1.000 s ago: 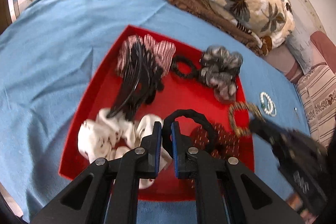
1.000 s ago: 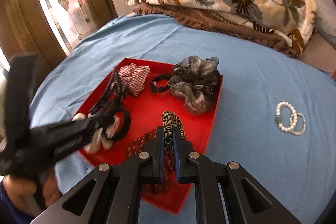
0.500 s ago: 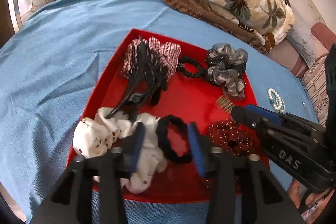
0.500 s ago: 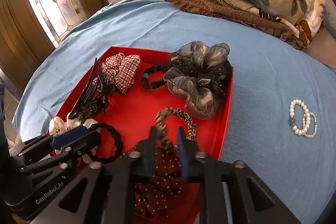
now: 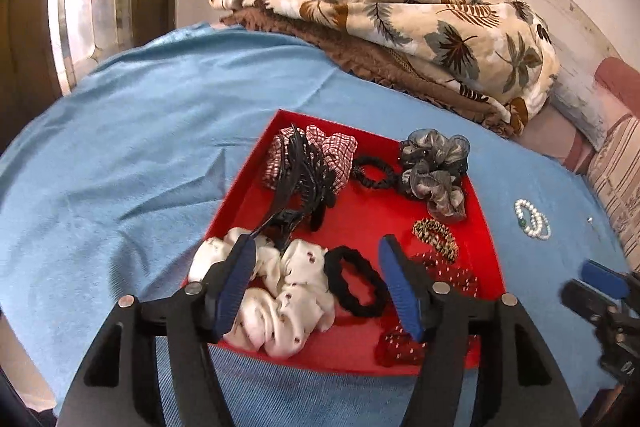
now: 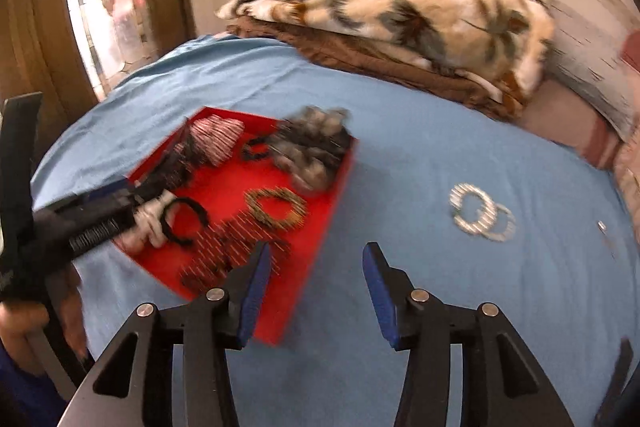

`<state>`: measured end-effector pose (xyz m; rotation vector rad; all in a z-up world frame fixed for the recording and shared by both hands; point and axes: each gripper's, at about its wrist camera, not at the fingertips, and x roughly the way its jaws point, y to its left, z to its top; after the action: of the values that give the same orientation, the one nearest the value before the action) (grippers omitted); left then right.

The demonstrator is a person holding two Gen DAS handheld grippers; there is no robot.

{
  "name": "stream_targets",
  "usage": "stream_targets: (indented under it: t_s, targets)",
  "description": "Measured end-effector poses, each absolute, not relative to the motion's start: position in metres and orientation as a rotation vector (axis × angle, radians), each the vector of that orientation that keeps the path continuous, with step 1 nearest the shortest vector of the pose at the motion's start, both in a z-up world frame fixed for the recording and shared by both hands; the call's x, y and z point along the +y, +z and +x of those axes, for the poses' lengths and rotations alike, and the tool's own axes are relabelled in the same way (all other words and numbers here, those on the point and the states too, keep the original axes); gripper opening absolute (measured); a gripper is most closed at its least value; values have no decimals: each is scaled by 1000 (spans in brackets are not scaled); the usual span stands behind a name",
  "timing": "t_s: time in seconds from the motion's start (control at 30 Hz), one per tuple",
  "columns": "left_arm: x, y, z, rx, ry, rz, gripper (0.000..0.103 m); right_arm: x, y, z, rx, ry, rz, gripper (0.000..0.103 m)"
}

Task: Organize jewelry
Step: 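Withdraw both tools from the tray toward the pearl bracelets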

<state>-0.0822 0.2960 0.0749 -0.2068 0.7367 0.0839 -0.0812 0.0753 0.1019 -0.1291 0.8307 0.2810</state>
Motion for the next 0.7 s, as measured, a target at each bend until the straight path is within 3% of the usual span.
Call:
stream_targets:
  t_s: [0.3, 0.7]
  targets:
    - [277, 86, -139, 782, 45, -137, 64, 0, 91, -128, 874, 139, -45, 59]
    - [263, 132, -204, 725, 77, -56, 64, -51, 117, -187, 765, 110, 11, 60]
